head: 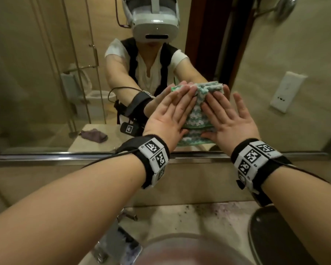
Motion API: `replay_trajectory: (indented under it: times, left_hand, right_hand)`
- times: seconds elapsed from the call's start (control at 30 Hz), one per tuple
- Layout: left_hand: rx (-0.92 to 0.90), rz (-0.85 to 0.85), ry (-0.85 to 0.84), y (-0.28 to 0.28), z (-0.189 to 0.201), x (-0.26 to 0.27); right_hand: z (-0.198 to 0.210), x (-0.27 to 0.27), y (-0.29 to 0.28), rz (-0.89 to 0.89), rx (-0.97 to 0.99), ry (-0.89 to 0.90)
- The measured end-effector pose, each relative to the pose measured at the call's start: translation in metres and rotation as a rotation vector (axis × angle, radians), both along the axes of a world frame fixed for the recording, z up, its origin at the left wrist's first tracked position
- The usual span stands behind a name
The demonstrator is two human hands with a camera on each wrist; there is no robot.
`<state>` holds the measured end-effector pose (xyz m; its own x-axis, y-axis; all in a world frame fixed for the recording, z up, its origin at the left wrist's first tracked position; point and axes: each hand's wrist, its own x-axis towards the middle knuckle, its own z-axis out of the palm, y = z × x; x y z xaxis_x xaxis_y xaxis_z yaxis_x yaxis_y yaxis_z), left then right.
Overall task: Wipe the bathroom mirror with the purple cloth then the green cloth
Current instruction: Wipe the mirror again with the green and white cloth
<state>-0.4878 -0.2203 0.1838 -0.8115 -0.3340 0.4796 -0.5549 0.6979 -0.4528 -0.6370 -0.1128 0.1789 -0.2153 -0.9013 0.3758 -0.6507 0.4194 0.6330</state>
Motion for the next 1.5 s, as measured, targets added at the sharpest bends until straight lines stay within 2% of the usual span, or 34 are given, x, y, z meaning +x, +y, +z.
replay_trajectory:
  times: [0.07, 0.2, 0.37, 0.5, 0.67, 0.83, 1.0, 1.17, 1.27, 1.5]
  left_hand:
    - [0.004, -0.006, 0.016, 0.001, -0.001, -0.002]
    - [-0.006, -0.042, 0.030, -0.002, 0.000, 0.004]
    - [-0.046, -0.067, 0.039, -0.012, -0.005, 0.016]
    - [-0.037, 0.000, 0.041, -0.025, -0.011, 0.043]
    - [0.037, 0.171, 0.019, -0.048, -0.018, 0.096]
    - [0.097, 0.347, 0.009, -0.076, -0.024, 0.158]
    - [0.183, 0.516, 0.020, -0.109, -0.035, 0.221]
    - [0.254, 0.659, 0.049, -0.133, -0.049, 0.270]
    - [0.299, 0.694, 0.070, -0.135, -0.061, 0.289]
    - [0.283, 0.588, 0.051, -0.119, -0.095, 0.295]
  right_hand:
    - [0.002, -0.004, 0.003, 0.035, 0.006, -0.003]
    - [-0.005, -0.020, -0.001, 0.238, -0.123, 0.085]
    - [-0.018, -0.021, -0.016, 0.479, -0.274, 0.086]
    - [-0.022, 0.002, -0.034, 0.481, -0.259, 0.107]
    - [-0.023, 0.050, -0.074, 0.530, -0.225, 0.155]
    - [-0.025, 0.116, -0.120, 0.547, -0.157, 0.227]
    - [-0.022, 0.188, -0.168, 0.669, -0.134, 0.254]
    - [-0.027, 0.249, -0.201, 0.628, -0.075, 0.293]
    - [-0.033, 0.272, -0.207, 0.614, 0.002, 0.267]
    - [-0.039, 0.297, -0.205, 0.630, 0.184, 0.221]
